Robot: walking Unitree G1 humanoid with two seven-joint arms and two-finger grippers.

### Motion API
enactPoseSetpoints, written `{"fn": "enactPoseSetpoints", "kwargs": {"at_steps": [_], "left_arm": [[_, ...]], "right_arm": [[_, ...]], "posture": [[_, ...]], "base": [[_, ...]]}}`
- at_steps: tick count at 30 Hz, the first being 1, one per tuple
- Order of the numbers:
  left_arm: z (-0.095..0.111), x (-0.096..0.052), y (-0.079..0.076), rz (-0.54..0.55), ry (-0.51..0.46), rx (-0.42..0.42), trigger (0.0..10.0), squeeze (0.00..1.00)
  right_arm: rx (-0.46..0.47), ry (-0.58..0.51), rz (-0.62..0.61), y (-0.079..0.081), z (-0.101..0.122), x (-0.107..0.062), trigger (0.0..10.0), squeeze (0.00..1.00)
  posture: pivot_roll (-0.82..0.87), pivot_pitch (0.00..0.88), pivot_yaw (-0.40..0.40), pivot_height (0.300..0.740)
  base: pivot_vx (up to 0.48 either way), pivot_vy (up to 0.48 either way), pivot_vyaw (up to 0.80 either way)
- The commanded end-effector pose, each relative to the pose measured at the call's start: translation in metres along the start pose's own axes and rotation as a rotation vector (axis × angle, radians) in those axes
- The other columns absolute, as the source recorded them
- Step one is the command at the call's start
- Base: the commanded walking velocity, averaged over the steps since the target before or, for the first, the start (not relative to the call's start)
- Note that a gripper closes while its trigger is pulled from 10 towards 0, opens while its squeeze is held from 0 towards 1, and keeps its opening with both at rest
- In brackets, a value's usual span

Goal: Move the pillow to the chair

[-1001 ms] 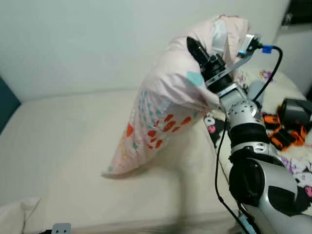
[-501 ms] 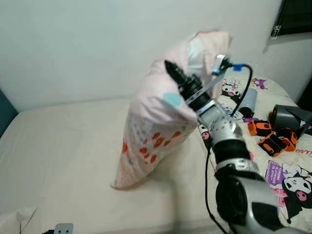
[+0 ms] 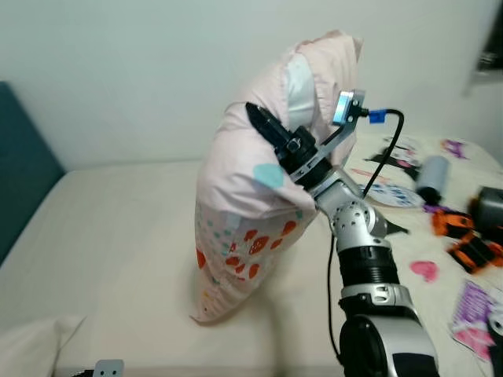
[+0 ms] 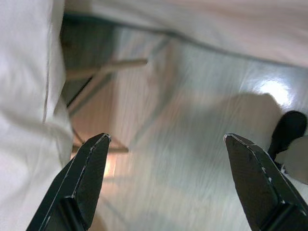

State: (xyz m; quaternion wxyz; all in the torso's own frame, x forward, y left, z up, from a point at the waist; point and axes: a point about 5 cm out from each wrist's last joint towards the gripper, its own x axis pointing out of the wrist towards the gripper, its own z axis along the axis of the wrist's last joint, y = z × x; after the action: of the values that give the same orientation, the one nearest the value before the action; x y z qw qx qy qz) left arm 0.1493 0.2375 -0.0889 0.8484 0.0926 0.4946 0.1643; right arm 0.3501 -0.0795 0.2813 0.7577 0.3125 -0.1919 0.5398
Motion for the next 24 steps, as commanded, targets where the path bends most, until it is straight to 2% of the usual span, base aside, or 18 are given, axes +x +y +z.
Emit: {"fn": "enactPoseSetpoints", "kwargs": {"at_steps": [1,8,24], "left_arm": [[-0.004,0.0,0.003,0.0,0.017,0.003,10.0,0.0],[-0.004,0.0,0.004,-0.012,0.014,0.016,10.0,0.0],[-0.005,0.0,0.003,-0.02,0.031,0.015,10.0,0.0]], "right_arm": [[-0.031,-0.062,0.132,0.019,0.015,0.014,10.0,0.0],[-0.013,-0.073,0.177,0.031,0.013,0.018,10.0,0.0],[0.058,-0.031,0.135,0.036,-0.012,0.019,10.0,0.0]], "posture": [[-0.05,0.015,0.068,0.74],[-0.05,0.008,0.067,0.74],[-0.04,0.01,0.07,0.74]], "base": [[0.0,0.0,0.79],[0.0,0.0,0.79],[0.0,0.0,0.79]]}}
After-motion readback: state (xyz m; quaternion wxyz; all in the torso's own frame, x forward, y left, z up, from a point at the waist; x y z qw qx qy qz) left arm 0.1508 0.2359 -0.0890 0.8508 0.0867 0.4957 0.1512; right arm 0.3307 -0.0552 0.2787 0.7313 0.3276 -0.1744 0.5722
